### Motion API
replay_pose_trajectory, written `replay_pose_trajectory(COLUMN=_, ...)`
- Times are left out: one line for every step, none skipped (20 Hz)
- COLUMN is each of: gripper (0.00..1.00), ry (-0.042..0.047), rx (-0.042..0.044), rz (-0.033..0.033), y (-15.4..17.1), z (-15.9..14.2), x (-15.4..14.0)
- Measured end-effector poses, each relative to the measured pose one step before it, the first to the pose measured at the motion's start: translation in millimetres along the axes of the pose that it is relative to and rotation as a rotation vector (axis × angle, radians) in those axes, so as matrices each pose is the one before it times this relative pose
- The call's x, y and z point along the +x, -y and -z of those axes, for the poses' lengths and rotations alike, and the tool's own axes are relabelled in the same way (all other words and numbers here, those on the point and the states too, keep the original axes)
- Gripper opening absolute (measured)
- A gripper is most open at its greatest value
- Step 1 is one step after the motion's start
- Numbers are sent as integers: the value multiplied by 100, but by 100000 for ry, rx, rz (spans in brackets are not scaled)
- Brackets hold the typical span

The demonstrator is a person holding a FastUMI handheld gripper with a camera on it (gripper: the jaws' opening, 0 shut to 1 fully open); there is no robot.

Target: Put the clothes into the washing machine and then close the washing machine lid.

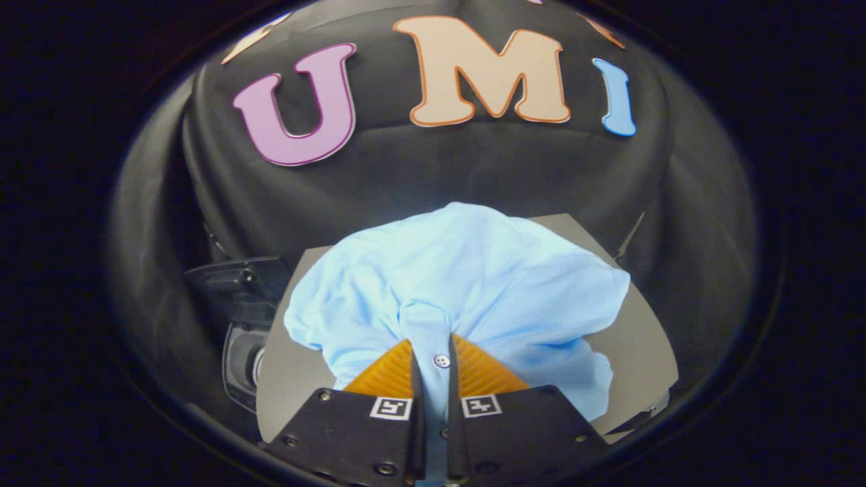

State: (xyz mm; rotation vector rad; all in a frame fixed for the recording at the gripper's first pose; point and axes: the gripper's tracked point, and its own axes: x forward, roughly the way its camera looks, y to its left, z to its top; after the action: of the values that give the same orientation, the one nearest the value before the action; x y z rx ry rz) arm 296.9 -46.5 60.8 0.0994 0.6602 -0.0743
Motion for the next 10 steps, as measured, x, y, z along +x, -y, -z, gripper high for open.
replay_pose_trajectory(gripper=11, ry=1559, rx=5659, rz=-2145, y=-323, z=-155, x=-89)
replay_pose_trajectory(gripper=9, ry=1096, rx=-247, rz=-1008, y=322, z=-483, x=-350)
replay_pose_trajectory(gripper=8, ry=2444, rx=-2368, rz=1257, y=392, z=-852, x=-399)
replay_pose_trajectory(gripper=8, ry=2793, rx=-3442, rz=1621, y=-43, z=-599, x=-201)
replay_pose_trajectory(gripper=8, ry=346, rx=-3835, rz=354, y=-226, z=-128, x=-190)
replay_pose_trajectory(gripper=8, ry=1965, rx=-2301, rz=55, y=-229, z=-306, x=-208)
replay_pose_trajectory(gripper=8, ry=349, rx=-2515, rz=-981, y=25, z=12, x=156)
replay_pose_trajectory(gripper=8, ry=2145, rx=-1402, rz=-738, y=-147, z=-631, x=-15)
replay_pose_trajectory(gripper=8, ry=-639, rx=415, rz=-785, y=-221, z=-307, x=221)
replay_pose_trajectory(gripper=8, ry=-753, rx=455, rz=-2443, y=-614, z=-392, x=-162)
